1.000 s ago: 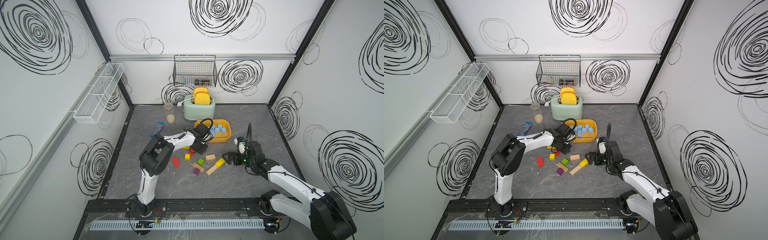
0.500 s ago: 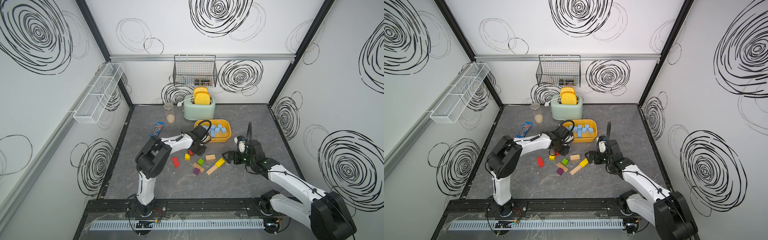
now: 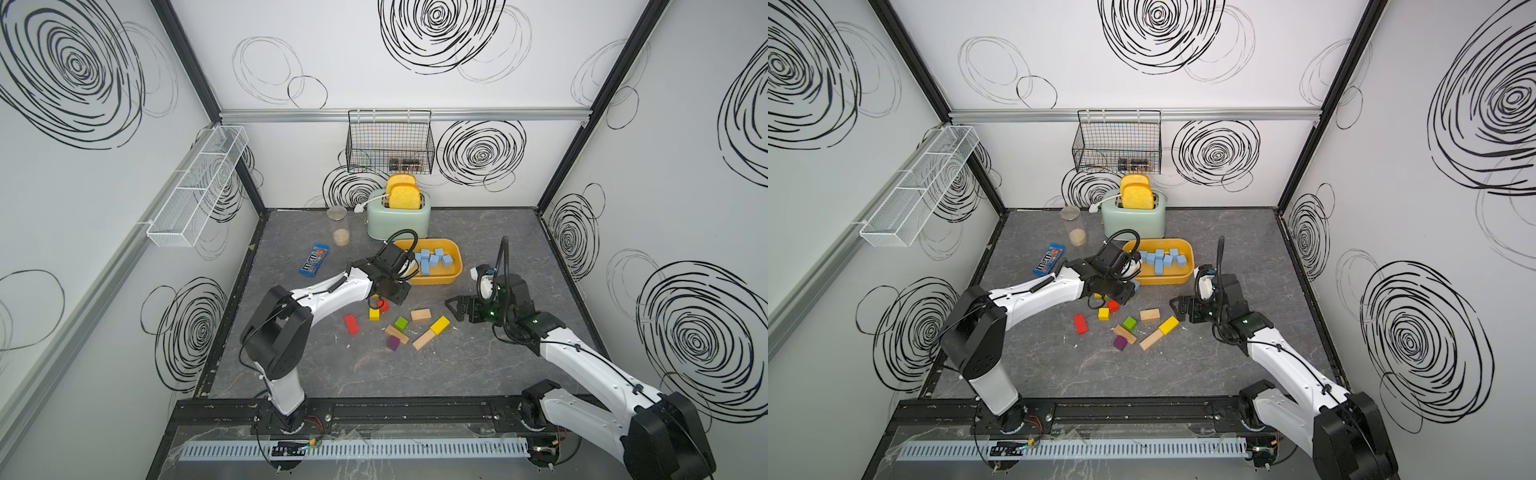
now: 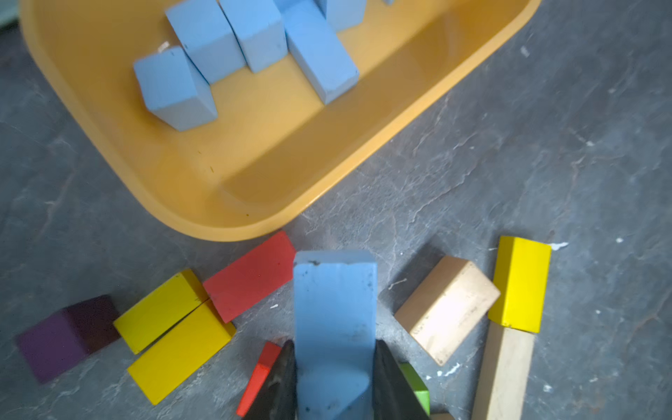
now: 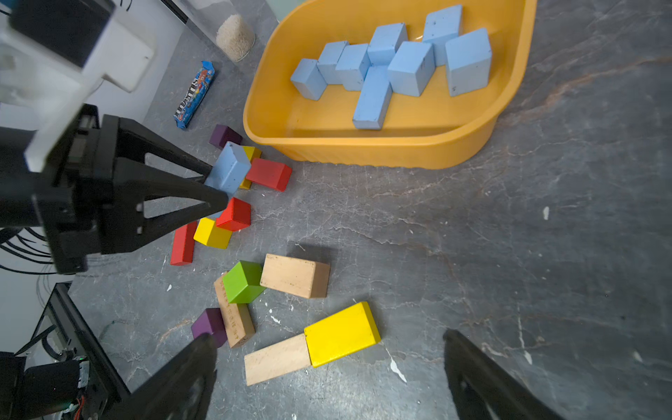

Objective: Pick out the blue building blocks
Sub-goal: Pick up the building block from the center of the board, then place the building block in the storage box.

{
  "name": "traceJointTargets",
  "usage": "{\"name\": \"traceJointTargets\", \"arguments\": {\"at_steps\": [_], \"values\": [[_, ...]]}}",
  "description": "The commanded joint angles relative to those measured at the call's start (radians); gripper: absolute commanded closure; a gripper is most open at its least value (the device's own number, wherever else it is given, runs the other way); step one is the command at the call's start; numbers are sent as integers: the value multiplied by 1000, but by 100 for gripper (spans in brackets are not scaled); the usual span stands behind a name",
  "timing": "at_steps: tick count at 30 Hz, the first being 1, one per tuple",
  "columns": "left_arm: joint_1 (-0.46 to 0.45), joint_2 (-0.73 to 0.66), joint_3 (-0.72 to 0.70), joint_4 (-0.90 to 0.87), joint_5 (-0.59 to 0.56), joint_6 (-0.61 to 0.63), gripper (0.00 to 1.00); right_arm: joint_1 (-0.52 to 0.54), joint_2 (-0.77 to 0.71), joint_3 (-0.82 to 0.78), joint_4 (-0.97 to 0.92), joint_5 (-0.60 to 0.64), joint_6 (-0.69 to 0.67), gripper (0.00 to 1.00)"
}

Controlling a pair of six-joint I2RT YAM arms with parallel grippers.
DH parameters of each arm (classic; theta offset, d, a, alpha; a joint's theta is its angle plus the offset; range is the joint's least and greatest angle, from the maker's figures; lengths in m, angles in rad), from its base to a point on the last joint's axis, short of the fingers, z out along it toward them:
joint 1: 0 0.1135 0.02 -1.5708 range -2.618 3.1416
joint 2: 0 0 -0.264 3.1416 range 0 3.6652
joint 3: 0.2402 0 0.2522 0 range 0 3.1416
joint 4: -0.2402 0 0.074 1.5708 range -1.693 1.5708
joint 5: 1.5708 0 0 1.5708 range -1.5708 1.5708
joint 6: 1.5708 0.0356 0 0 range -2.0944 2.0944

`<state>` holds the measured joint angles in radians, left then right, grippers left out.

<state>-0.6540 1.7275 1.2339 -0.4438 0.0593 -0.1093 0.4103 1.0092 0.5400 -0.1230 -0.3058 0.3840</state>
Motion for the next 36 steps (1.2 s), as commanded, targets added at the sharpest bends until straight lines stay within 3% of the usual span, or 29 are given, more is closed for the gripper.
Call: {"name": "traceJointTargets", "arguments": {"at_steps": [1,8,22,36], "values": [[10,-51,13,43,-18,-10,100,-8,-9,45,-33,5,-16,2],[68,-35,84,87,48,-25,100,-27,11,88,-25,7,12,2],[94,209,304,64,106,14,100,-90,107,164,17,14,24,2],[99,403,424,34,40,6,100,-107,179,187,29,44,-3,2]]}}
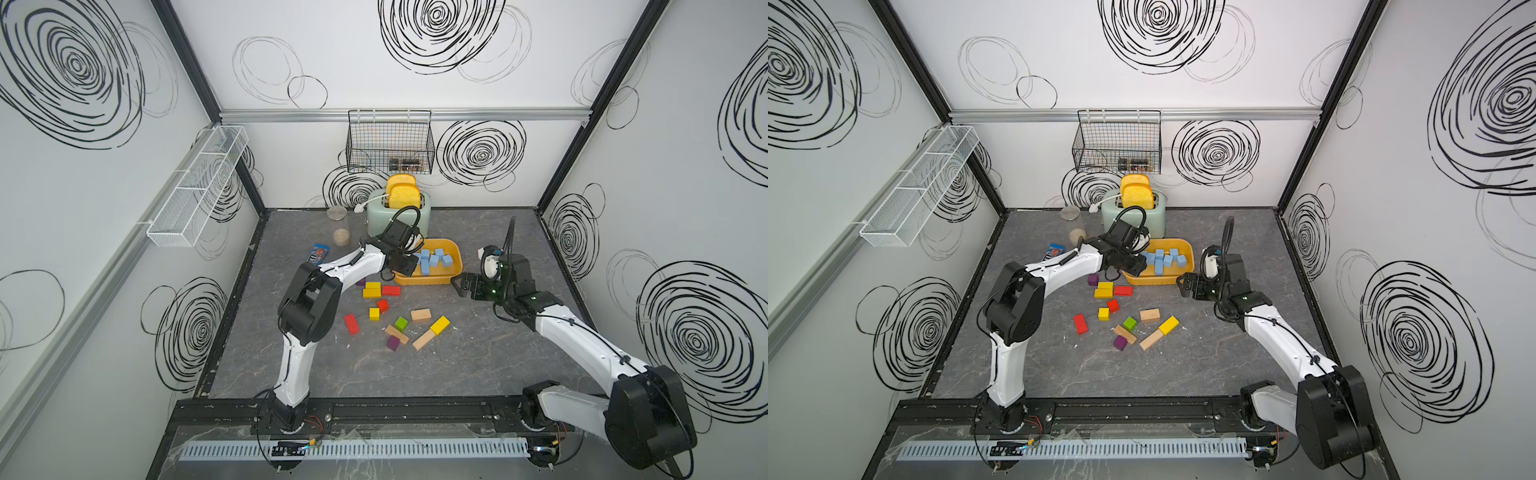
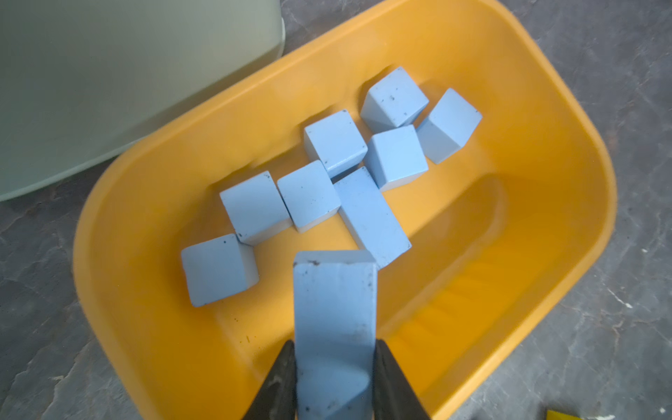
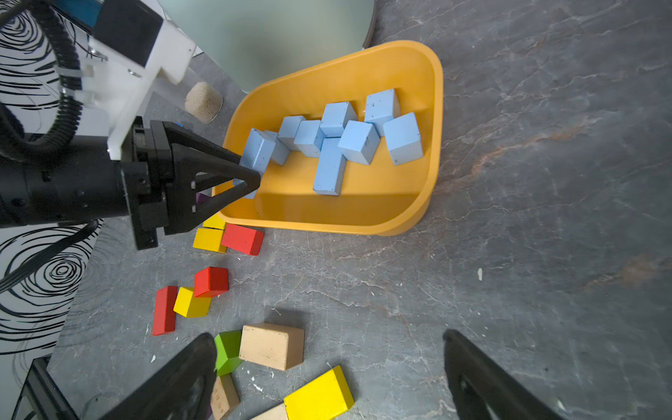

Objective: Pick out the blue building blocks
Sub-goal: Place the building block in the storage box.

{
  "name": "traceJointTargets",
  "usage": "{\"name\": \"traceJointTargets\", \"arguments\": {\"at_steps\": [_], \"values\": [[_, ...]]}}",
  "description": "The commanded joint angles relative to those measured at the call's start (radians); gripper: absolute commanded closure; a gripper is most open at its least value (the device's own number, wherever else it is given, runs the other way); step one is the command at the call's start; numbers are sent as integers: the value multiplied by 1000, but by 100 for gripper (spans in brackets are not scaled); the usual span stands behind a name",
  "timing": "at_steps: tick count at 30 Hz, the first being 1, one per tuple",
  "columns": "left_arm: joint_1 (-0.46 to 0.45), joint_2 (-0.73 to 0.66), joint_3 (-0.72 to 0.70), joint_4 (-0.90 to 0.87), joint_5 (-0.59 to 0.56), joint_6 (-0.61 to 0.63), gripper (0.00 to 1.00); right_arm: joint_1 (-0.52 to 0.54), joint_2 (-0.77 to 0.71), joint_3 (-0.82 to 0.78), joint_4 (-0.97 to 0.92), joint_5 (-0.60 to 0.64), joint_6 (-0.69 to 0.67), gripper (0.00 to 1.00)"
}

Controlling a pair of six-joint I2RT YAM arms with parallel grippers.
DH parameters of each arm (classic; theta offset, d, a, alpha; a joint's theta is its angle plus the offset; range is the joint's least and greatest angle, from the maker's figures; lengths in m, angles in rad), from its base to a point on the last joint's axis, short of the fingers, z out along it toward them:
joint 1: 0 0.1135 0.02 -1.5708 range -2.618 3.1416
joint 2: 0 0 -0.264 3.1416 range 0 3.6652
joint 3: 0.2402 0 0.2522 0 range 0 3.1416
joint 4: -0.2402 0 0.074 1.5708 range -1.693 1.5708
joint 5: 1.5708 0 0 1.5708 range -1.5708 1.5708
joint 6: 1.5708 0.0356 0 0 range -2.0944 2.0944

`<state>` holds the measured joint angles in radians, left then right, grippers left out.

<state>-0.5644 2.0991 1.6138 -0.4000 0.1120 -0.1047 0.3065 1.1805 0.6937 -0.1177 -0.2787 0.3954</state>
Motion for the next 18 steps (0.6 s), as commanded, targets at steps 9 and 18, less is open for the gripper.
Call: {"name": "traceJointTargets", "arguments": {"at_steps": [9,18], "values": [[9,109,88,-64,-65,-7,100,-1,18,34,29,31,-24,2],[15,172,131,-84,-97,-18,100,2,14,31,29,40,-29,2]]}}
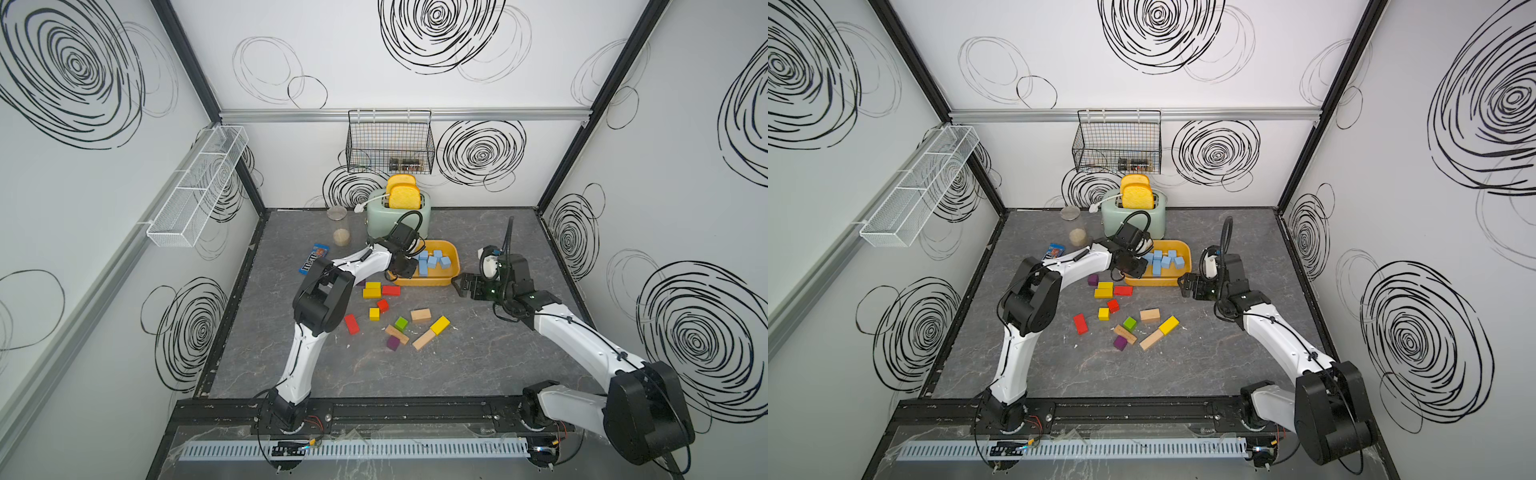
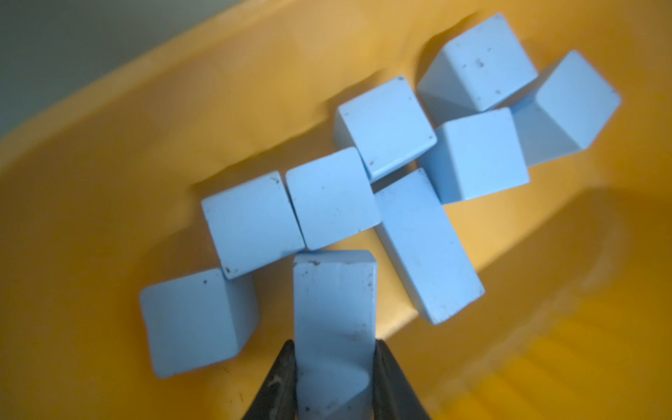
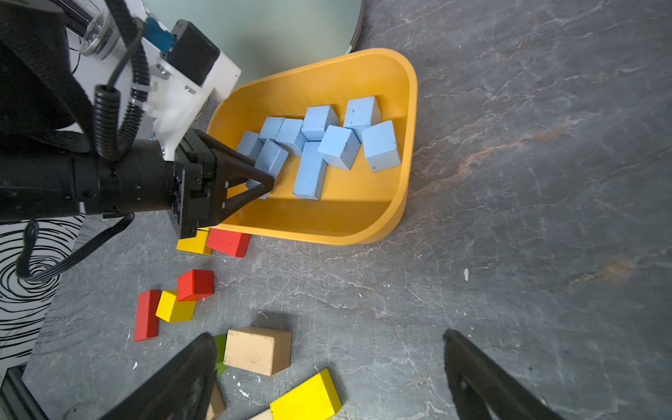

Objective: Pick out the blue building blocks
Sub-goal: Place the building block in the storage box.

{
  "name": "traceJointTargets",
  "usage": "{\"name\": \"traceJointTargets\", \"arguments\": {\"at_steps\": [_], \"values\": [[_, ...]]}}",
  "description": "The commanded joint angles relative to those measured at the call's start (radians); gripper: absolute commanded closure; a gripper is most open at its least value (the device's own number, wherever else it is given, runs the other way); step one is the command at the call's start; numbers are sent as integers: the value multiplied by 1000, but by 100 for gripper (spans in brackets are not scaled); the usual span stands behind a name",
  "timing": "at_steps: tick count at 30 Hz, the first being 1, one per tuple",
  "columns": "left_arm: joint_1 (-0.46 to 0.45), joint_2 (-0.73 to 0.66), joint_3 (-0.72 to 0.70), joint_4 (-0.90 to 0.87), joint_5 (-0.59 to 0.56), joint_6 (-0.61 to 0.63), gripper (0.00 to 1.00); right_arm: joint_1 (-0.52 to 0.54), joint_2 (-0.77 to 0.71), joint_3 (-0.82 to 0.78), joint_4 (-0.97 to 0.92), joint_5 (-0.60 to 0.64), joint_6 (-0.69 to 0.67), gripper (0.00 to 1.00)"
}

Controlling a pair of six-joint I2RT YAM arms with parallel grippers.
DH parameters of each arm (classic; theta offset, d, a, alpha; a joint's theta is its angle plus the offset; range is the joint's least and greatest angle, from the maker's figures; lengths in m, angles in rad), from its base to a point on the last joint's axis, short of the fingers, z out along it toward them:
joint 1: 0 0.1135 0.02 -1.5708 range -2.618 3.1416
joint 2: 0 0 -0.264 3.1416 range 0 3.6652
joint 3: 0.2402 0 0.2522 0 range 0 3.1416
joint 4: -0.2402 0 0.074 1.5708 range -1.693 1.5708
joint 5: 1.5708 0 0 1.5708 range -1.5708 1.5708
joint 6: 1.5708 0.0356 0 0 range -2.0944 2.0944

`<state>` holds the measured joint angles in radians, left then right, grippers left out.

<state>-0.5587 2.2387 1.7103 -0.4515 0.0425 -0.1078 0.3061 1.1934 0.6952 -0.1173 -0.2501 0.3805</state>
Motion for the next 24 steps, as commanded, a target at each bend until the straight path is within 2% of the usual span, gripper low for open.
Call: {"name": "traceJointTargets", "arguments": {"at_steps": [1,7,12,17,21,24], "values": [[8,39,42,-37,-32,-15,100,3,2,29,28,14,-15,2],[2,68,81,-43,50,-4,100,8,2,29,28,23,-20,2],[-15,113,132,-85,46,4,97,7,0,29,27,28,-22,2],[-15,117,129,-98,21,-2,87,9,-3,26,27,30,-24,2],[-12,107,118,-102,6,-9,75,9,-4,23,26,29,-24,2],[-12,98,112,-101,2,-17,70,9,-5,23,29,29,-24,2]]}}
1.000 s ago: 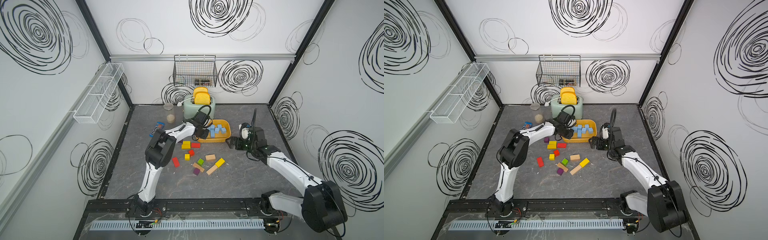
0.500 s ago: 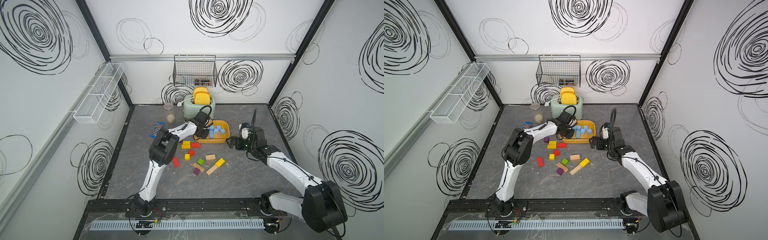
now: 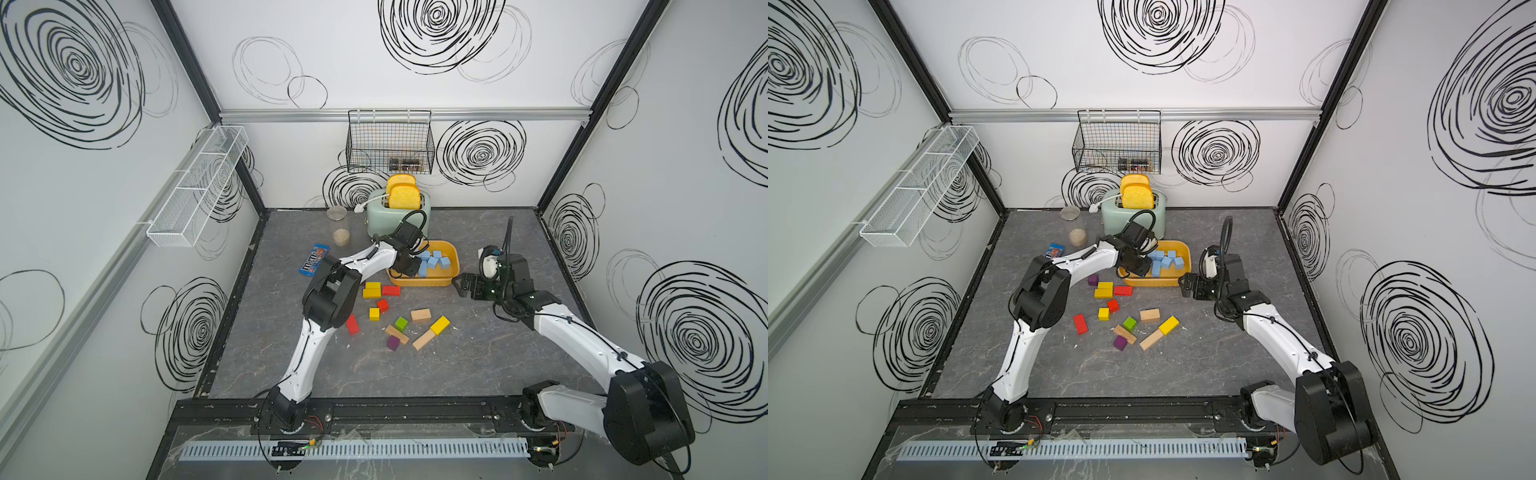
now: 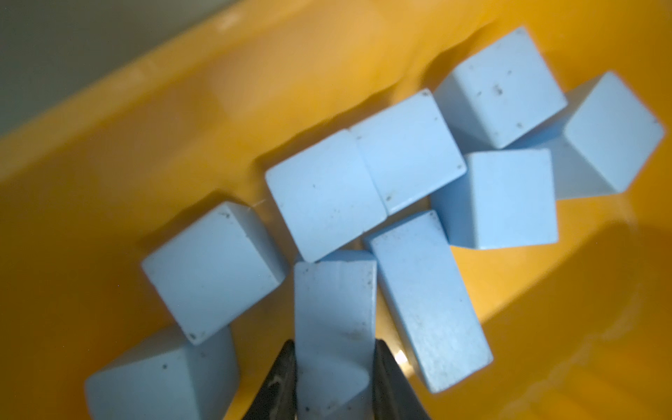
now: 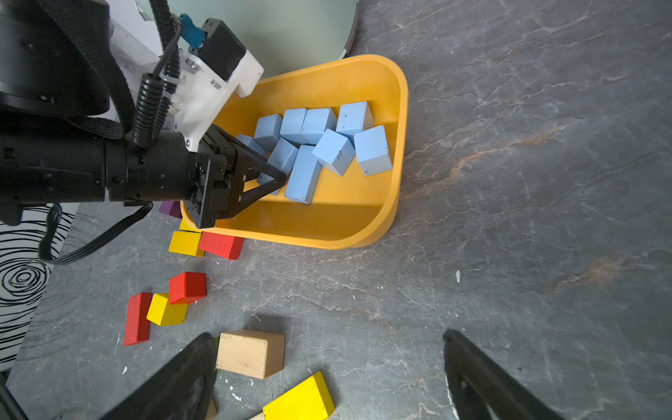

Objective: Pick out the blue building blocks
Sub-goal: Place the building block in the storage box.

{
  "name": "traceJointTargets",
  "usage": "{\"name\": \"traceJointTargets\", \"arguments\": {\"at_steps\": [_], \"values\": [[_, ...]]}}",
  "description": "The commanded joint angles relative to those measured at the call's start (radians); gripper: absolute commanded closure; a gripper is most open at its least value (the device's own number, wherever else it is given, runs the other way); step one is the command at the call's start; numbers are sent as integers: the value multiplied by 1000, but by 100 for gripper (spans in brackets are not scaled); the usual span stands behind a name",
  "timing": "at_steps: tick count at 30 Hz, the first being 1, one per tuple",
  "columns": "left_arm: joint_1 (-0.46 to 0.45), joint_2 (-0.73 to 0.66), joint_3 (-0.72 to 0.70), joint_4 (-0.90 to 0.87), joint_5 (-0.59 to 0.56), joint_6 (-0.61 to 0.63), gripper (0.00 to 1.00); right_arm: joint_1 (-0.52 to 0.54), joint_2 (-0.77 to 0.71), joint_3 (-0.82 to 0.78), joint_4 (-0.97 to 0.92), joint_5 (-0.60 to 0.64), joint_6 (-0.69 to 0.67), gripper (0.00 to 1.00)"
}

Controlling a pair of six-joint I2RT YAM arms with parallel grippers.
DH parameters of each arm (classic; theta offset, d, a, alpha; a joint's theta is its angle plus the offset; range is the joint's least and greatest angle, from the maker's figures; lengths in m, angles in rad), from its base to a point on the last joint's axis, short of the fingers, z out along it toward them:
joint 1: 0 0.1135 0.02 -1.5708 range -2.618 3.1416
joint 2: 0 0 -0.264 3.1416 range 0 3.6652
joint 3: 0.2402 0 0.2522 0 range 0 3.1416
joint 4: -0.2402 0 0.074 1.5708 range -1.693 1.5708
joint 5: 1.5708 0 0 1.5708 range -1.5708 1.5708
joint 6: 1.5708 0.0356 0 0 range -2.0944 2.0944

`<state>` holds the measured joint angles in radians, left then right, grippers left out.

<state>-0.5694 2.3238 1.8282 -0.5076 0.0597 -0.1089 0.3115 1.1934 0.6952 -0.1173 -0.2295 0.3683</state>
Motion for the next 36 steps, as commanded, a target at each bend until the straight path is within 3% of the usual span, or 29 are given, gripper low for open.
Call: {"name": "traceJointTargets", "arguments": {"at_steps": [1,11,25,36], "values": [[-1,9,-7,-45,-14,-18,70,4,-5,23,27,9,-12,2],[-1,-55,-46,-46,-68,-41,55,4,-6,21,28,5,-14,2],[-15,-259,-104,37,11,-63,41,-2,-32,32,27,-41,4,2],[13,-565,-375,256,-2,-55,15,-8,-81,63,31,-119,2,2]]}}
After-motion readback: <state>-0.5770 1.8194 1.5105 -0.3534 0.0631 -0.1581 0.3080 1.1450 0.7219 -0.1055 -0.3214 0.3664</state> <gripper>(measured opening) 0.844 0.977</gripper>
